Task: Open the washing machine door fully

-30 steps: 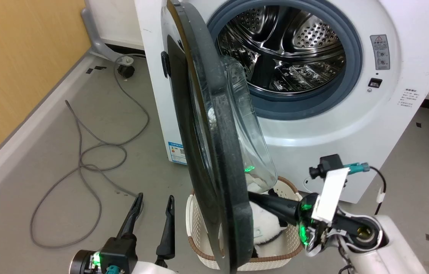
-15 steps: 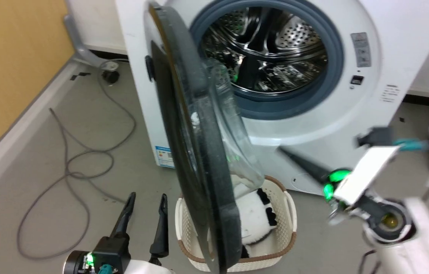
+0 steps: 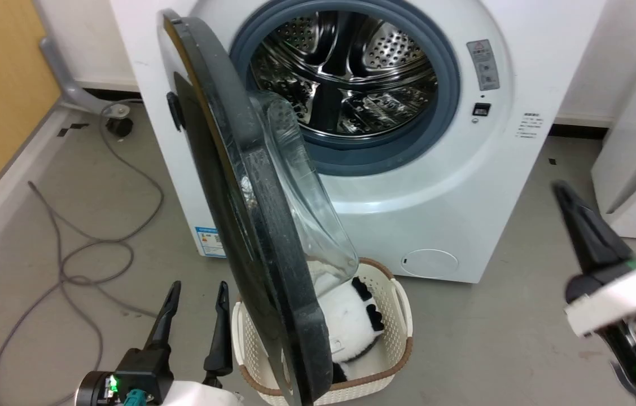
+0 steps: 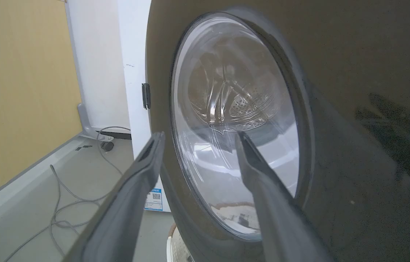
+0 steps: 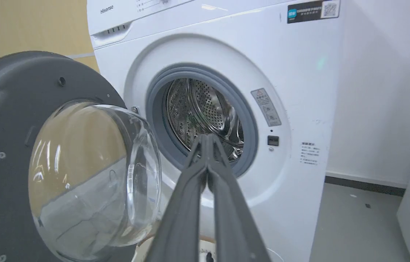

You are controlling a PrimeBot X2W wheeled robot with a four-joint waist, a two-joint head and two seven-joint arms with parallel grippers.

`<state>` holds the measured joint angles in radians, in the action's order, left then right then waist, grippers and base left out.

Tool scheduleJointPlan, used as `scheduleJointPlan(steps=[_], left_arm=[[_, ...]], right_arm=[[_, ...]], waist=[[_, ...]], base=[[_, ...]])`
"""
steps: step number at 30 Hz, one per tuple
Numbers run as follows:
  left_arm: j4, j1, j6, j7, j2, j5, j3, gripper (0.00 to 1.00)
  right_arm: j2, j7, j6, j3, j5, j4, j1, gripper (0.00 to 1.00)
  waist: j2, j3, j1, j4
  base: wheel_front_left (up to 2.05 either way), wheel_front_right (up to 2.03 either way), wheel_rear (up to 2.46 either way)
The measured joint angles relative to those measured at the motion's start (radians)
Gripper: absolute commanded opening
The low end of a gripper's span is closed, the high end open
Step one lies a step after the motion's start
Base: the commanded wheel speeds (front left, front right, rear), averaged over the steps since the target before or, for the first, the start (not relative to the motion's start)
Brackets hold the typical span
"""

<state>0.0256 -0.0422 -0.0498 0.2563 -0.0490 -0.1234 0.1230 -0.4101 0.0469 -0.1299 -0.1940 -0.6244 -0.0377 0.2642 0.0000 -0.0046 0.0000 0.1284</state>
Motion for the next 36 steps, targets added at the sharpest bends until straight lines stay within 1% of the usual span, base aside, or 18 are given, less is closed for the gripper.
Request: scheduleJointPlan(steps=[4, 7, 10, 14, 15, 17, 22, 29, 33, 36], left_arm=[[-0.005, -0.010, 0.001, 0.000, 0.000, -0.001, -0.004, 1.00], [-0.005, -0.021, 0.005, 0.000, 0.000, -0.001, -0.005, 1.00], [-0.006, -0.023, 0.009, 0.000, 0.000, -0.002, -0.009, 1.00], [-0.004, -0.033, 0.018, 0.000, 0.000, -0.003, -0.013, 1.00], [-0.003, -0.037, 0.019, 0.000, 0.000, -0.003, -0.013, 1.00], [0.000, -0.040, 0.026, 0.000, 0.000, -0.003, -0.016, 1.00], [0.005, -0.040, 0.034, 0.000, 0.000, -0.020, -0.023, 1.00], [0.000, -0.040, 0.035, 0.000, 0.000, -0.021, -0.033, 1.00], [-0.039, -0.040, 0.033, 0.000, 0.000, -0.034, -0.048, 1.00], [-0.101, -0.040, 0.013, 0.000, 0.000, -0.077, -0.070, 1.00]], right_arm=[[0.055, 0.049, 0.000, 0.091, 0.121, 0.010, -0.086, 0.00], [0.126, 0.058, 0.000, 0.158, 0.178, 0.030, -0.158, 0.00], [0.194, 0.062, 0.000, 0.204, 0.216, 0.055, -0.223, 0.00], [0.254, 0.062, 0.000, 0.228, 0.260, 0.061, -0.291, 0.00], [0.266, 0.062, 0.000, 0.238, 0.275, 0.058, -0.305, 0.27], [0.282, 0.071, 0.000, 0.255, 0.314, 0.049, -0.325, 1.00], [0.304, 0.082, 0.000, 0.258, 0.372, 0.034, -0.348, 1.00], [0.321, 0.092, 0.000, 0.275, 0.377, 0.031, -0.348, 1.00], [0.323, 0.093, 0.000, 0.282, 0.377, 0.033, -0.348, 1.00], [0.325, 0.097, 0.000, 0.283, 0.376, 0.033, -0.348, 1.00]], waist=[[0.0000, -0.001, 0.0000, -0.019], [0.0000, -0.001, 0.0000, -0.030], [0.0000, 0.001, -0.0001, -0.041], [0.0000, 0.004, 0.0000, -0.054], [0.0000, 0.006, 0.0000, -0.057], [0.0000, 0.008, 0.0000, -0.062], [0.0000, 0.011, 0.0000, -0.068], [0.0000, 0.012, 0.0000, -0.063], [0.0000, 0.011, 0.0000, -0.056], [0.0000, 0.009, 0.0000, -0.051]], base=[[0.00, 0.00, 0.00], [0.00, 0.00, 0.00], [0.00, 0.00, 0.00], [0.00, 0.00, 0.00], [0.00, 0.00, 0.00], [0.00, 0.00, 0.00], [0.00, 0.00, 0.00], [0.00, 0.00, 0.00], [0.00, 0.00, 0.00], [0.00, 0.00, 0.00]])
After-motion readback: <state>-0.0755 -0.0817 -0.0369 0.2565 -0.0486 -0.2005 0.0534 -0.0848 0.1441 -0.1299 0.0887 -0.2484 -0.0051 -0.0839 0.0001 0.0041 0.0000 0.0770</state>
